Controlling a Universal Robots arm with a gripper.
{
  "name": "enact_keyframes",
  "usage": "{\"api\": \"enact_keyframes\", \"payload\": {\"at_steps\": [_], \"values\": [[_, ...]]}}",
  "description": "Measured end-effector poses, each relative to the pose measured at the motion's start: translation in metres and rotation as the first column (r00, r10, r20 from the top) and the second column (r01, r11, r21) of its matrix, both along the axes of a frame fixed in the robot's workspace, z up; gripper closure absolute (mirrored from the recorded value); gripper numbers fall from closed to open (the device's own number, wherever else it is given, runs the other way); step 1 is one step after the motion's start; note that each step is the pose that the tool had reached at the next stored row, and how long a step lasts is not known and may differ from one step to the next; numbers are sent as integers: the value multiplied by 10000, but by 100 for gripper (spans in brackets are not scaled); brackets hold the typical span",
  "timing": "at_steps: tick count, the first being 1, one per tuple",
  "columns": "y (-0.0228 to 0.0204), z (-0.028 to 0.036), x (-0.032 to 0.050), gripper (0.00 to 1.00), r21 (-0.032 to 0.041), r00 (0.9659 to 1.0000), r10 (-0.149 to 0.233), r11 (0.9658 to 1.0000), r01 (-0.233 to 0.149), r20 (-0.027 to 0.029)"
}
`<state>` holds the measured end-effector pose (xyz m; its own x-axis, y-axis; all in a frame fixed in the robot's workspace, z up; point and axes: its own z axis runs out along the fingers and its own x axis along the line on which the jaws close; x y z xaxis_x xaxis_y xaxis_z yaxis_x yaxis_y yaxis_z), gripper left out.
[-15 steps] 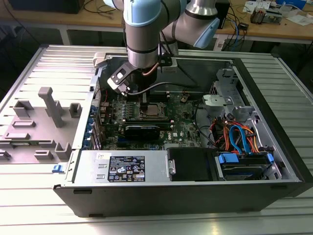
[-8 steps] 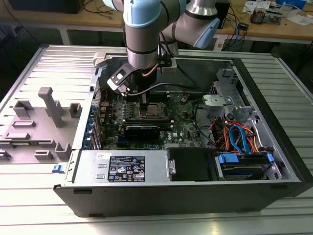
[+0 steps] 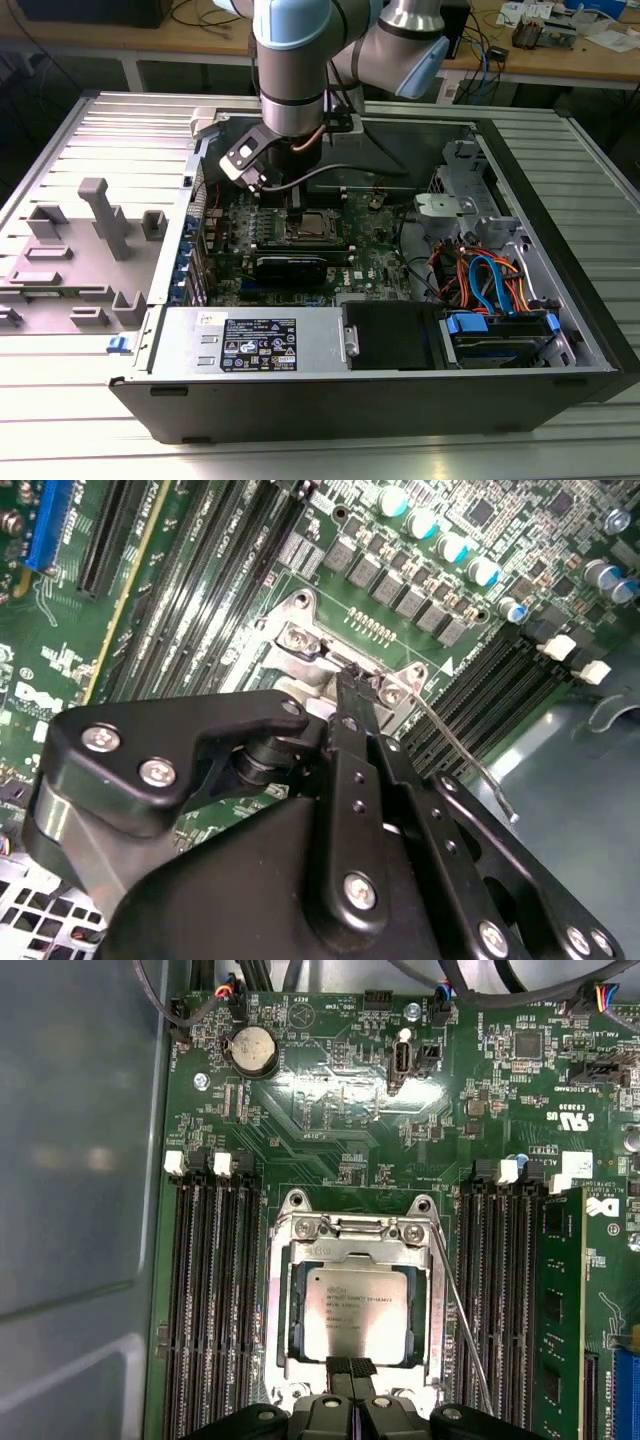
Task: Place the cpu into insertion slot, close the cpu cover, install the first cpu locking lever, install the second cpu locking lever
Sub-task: 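Close the cpu cover, then install the first cpu locking lever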
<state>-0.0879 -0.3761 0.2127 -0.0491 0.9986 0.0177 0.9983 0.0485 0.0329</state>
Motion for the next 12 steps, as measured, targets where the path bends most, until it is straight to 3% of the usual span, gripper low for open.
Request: {"api": "enact_keyframes", "payload": {"at_steps": [5,12], "values": [[0,-4,136,89,1,10000,0,10000,0,0],[0,-4,150,89,1,10000,0,10000,0,0]]}}
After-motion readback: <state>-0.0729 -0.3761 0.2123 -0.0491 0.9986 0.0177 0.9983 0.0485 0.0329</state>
